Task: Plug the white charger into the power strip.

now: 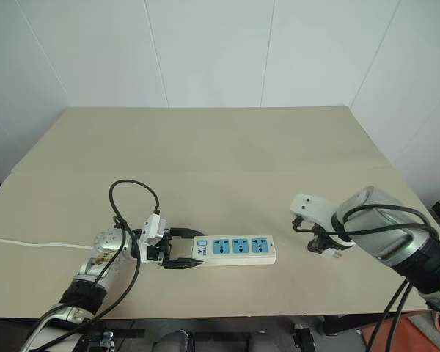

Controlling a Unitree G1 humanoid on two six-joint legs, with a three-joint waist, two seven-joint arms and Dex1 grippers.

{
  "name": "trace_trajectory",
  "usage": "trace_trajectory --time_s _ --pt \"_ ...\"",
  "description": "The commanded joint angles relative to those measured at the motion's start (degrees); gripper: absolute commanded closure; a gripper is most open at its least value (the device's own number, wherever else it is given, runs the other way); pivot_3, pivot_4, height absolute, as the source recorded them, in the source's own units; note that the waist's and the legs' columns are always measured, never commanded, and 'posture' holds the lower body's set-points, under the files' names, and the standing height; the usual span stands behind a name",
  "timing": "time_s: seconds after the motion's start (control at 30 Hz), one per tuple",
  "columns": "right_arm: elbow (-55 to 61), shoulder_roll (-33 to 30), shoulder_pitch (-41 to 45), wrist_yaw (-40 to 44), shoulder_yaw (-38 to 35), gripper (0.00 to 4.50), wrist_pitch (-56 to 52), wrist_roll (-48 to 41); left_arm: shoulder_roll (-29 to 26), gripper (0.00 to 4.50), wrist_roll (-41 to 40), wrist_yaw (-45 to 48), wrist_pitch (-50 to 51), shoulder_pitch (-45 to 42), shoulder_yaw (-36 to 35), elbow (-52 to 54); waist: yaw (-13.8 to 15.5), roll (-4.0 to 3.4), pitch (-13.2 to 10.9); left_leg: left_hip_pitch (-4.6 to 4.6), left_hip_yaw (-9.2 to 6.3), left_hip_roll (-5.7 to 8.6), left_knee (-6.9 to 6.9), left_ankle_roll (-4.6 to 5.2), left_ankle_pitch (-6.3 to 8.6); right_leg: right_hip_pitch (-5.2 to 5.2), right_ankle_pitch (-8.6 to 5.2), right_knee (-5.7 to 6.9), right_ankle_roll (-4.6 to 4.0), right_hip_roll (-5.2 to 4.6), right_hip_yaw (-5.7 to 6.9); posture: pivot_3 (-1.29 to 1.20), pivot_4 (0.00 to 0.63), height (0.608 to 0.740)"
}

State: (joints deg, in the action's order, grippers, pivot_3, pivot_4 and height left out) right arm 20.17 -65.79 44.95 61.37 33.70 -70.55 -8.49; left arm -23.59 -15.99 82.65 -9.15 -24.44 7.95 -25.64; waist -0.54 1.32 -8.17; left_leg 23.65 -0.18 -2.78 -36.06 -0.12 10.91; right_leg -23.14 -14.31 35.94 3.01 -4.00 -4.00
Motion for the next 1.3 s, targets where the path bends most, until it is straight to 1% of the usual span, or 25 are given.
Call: trace_trajectory --time_s 0.03,0.1,0.13,0.2,0.27,0.3,0.33,0.4,0.5,0.67,0.77,0.83,0.93,1.13,1.3 --pt "0.15 3.86 3.20 0.67 -12.56 3.39 4.16 -5.15 -0.67 1.29 0.62 1.11 1.66 0.68 1.74 0.82 -0.15 -0.01 0.00 -0.01 0.00 0.00 -0.02 0.00 0.00 0.02 0.00 0.00 0.01 0.01 0.00 0.00 0.150 0.740" --pt "-3.07 10.29 2.62 -0.60 -21.90 3.39 7.62 -9.93 -1.06 1.29 0.81 1.00 2.19 0.69 1.77 1.06 -0.17 0.05 0.03 -0.05 0.00 0.00 -0.03 0.00 0.00 0.06 0.02 0.02 0.03 0.02 -0.01 0.00 0.150 0.740" --pt "-5.23 13.40 2.11 0.34 -26.31 3.39 8.51 -13.39 -1.39 1.29 0.86 1.21 2.69 0.73 1.92 1.27 -0.17 0.12 0.07 -0.10 -0.02 -0.02 -0.02 0.00 0.00 0.11 0.02 0.01 0.03 0.04 -0.01 0.00 0.150 0.740" --pt "-7.23 20.15 -2.24 2.27 -35.08 3.39 16.60 -19.32 -1.94 1.29 1.02 1.26 3.58 1.00 2.18 1.87 0.03 0.20 0.12 -0.20 -0.04 -0.03 -0.01 0.00 0.00 0.21 0.02 0.01 0.03 0.07 -0.01 0.00 0.150 0.740" --pt "-9.07 26.52 -6.34 3.41 -41.00 3.39 23.86 -23.73 -2.27 1.29 1.30 0.48 4.24 1.20 2.30 2.39 0.38 0.28 0.16 -0.38 -0.14 -0.04 0.02 0.05 0.03 0.53 0.02 -0.07 0.03 0.08 0.09 0.00 0.150 0.740" --pt "-10.62 29.48 -8.25 4.65 -42.91 3.39 26.88 -25.76 -2.36 1.29 1.36 0.13 4.51 1.33 2.36 2.67 0.39 0.28 0.17 -0.42 -0.14 -0.04 0.02 0.09 0.06 0.61 0.02 -0.12 0.03 0.08 0.10 0.00 0.150 0.740" --pt "-12.02 32.22 -10.33 6.52 -43.94 3.39 32.11 -26.53 -2.40 1.29 1.34 -0.18 4.72 1.48 2.37 2.93 0.35 0.28 0.17 -0.42 -0.14 -0.04 -0.01 0.11 0.07 0.65 0.02 -0.14 0.03 0.08 0.10 0.00 0.150 0.740" --pt "-16.36 36.87 -13.63 11.66 -43.43 3.39 41.38 -26.94 -2.49 1.29 1.20 -1.13 5.66 2.10 2.25 3.80 0.18 0.28 0.17 -0.46 -0.13 -0.03 -0.02 0.11 0.08 0.67 0.02 -0.11 0.03 0.08 0.10 0.00 0.150 0.740" --pt "-22.25 41.75 -14.89 17.26 -41.80 3.39 50.51 -26.87 -2.68 1.29 1.24 -2.50 6.28 2.90 1.97 4.82 -0.26 0.19 0.12 -0.58 -0.13 -0.03 -0.04 0.11 0.07 0.71 0.02 0.03 0.02 0.08 0.08 0.00 0.150 0.740" --pt "-31.53 48.33 -14.02 22.13 -39.93 3.39 61.01 -25.90 -3.15 1.29 1.76 -4.49 6.47 3.64 1.76 5.63 -0.46 0.16 0.13 -1.00 -0.14 -0.10 -0.04 0.11 0.07 0.97 -0.02 0.13 0.09 0.22 0.00 0.00 0.150 0.740" --pt "-35.69 51.35 -13.59 23.48 -39.37 3.39 66.16 -25.43 -3.54 1.29 1.53 -4.84 6.75 4.03 1.76 6.47 -0.38 0.14 0.13 -1.03 -0.14 -0.10 -0.02 0.11 0.07 0.98 0.01 0.14 0.04 0.24 -0.03 0.00 0.150 0.740" --pt "-37.90 52.53 -13.59 24.15 -38.40 3.39 69.92 -24.07 -3.75 1.29 1.64 -5.20 6.57 4.35 1.71 6.68 -0.31 0.14 0.13 -0.99 -0.14 -0.10 0.00 0.11 0.07 0.94 0.06 0.13 -0.05 0.24 -0.04 0.00 0.150 0.740" --pt "-40.99 53.71 -13.67 25.42 -36.75 3.39 72.29 -22.96 -3.87 1.29 1.72 -5.70 6.36 4.86 1.74 6.95 -0.37 0.13 0.13 -0.97 -0.14 -0.10 0.00 0.11 0.07 0.92 0.06 0.13 -0.06 0.24 -0.04 0.00 0.150 0.740" --pt "-47.28 53.75 -12.70 26.82 -34.31 3.39 75.09 -20.32 -3.89 1.29 1.65 -6.56 6.35 5.67 1.90 7.94 -0.44 0.12 0.14 -1.05 -0.13 -0.11 0.00 0.10 0.07 0.94 0.06 0.17 -0.07 0.25 -0.06 0.00 0.150 0.740" --pt "-50.03 53.63 -12.45 27.07 -33.88 3.39 76.83 -19.01 -4.29 1.29 1.39 -6.63 6.62 6.28 1.83 8.69 -0.45 0.12 0.14 -1.03 -0.13 -0.11 0.04 0.10 0.07 0.93 0.06 0.15 -0.09 0.25 -0.07 0.00 0.150 0.740"
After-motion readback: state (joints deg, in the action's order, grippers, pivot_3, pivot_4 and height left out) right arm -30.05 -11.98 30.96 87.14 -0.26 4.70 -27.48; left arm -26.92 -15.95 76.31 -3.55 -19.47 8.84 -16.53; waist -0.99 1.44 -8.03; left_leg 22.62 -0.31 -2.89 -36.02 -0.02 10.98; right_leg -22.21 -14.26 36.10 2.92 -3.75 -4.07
